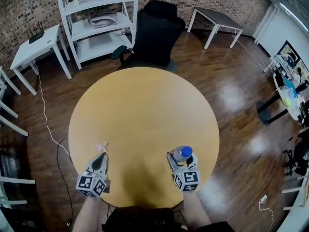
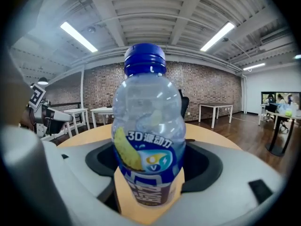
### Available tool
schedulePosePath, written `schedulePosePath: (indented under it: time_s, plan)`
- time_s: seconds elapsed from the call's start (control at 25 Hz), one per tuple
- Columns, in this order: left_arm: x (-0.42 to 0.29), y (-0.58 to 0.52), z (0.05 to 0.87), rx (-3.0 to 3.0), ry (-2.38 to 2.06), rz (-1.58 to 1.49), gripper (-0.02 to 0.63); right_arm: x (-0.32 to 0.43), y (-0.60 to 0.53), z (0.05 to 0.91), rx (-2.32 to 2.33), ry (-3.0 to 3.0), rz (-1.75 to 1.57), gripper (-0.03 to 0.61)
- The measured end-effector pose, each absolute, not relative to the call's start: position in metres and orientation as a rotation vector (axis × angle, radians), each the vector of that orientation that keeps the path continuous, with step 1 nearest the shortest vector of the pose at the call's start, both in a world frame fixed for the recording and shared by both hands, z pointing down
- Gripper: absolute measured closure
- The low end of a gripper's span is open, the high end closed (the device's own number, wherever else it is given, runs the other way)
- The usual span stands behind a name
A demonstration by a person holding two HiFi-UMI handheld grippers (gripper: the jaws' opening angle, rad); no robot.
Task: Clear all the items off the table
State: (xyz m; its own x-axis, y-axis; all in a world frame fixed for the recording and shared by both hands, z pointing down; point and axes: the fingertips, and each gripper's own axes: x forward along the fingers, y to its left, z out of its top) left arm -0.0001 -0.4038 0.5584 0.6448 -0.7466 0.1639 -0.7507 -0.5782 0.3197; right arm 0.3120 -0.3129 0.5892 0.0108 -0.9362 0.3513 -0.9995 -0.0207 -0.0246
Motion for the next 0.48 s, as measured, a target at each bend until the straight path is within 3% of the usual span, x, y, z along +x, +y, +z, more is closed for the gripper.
schedulePosePath:
  time_s: [0.48]
  plan:
    - [0.001,-0.419,0.607,2.358,-1.288,0.12,0.614,0.322,-0.372,0.638,1.962,-2.07,0.485,0.196]
